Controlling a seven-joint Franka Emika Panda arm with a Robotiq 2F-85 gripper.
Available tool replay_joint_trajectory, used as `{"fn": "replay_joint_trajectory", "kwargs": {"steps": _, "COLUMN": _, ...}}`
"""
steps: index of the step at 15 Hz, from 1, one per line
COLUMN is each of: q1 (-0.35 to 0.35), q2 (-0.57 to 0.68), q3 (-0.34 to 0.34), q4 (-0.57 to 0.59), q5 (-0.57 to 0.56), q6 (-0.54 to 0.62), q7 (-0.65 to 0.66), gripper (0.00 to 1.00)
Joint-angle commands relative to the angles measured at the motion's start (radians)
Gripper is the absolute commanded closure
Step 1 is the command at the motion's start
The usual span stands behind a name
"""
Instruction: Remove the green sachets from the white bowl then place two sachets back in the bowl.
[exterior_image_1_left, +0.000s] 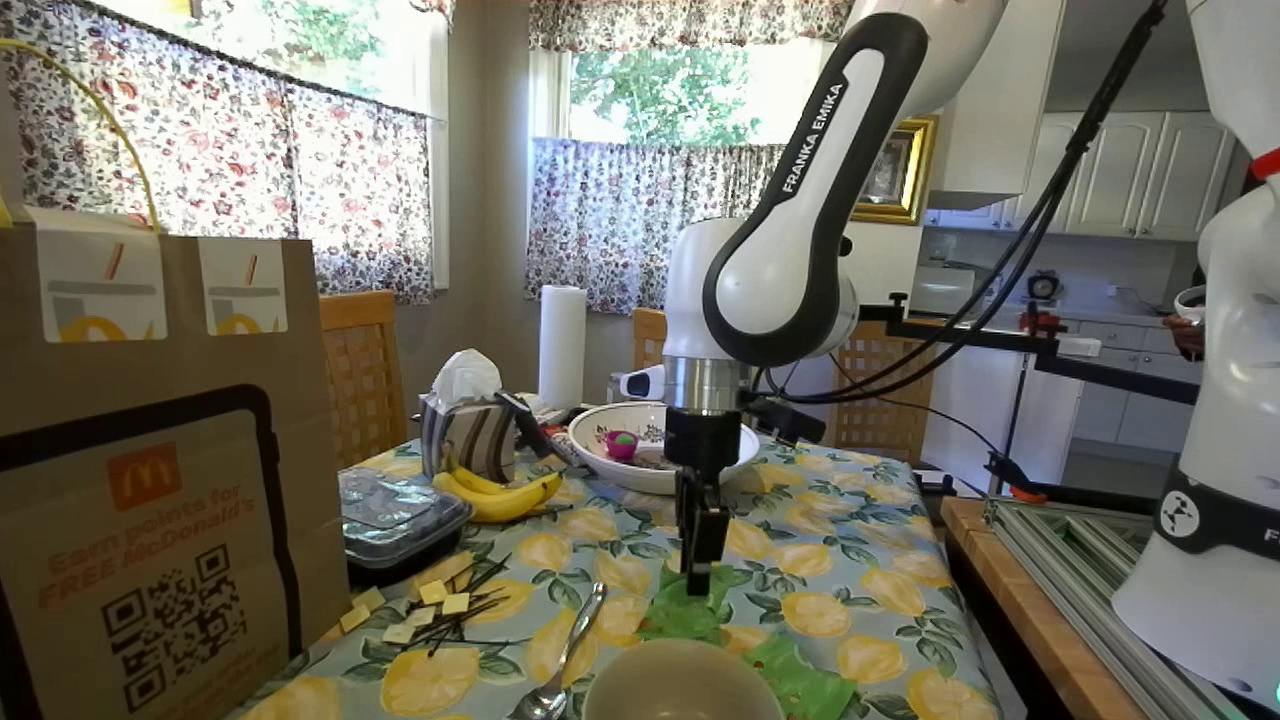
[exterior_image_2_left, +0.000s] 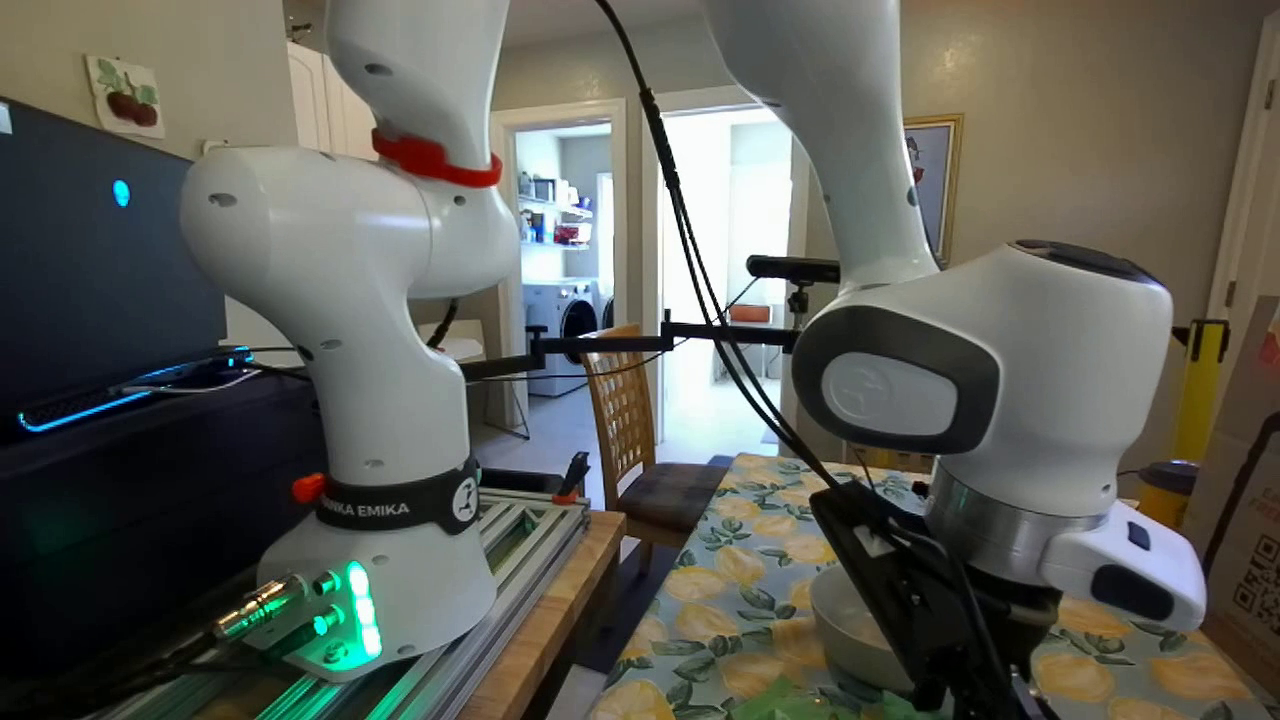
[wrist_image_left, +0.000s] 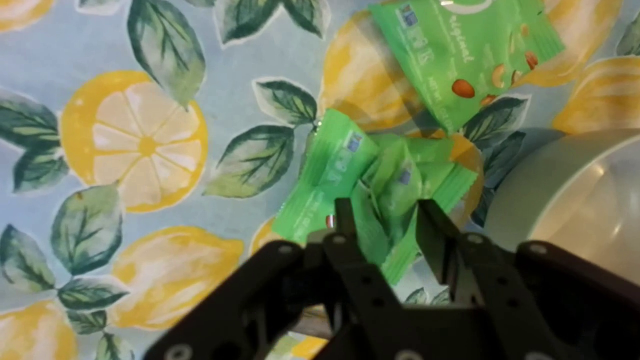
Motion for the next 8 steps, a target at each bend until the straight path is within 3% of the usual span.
{"fn": "replay_joint_trajectory", "kwargs": {"steps": 1, "q1": -0.03, "q2": 0.031, "q3": 0.022, "q4": 0.022, "q5": -0.003, "q6": 0.023, "q7": -0.022, "gripper": 0.29}}
{"fn": "replay_joint_trajectory", "kwargs": {"steps": 5, "q1": -0.011, "q2": -0.039, "q3": 0.017, "q4": -0.029, "q5": -0.025, "q6": 0.012, "q7": 0.003, "gripper": 0.01}}
{"fn": "replay_joint_trajectory", "kwargs": {"steps": 8, "q1": 0.062, "q2": -0.109, "q3": -0.05, "q4": -0.073, "q5": -0.146, "q6": -0.026, "q7": 0.057, "gripper": 0.0}}
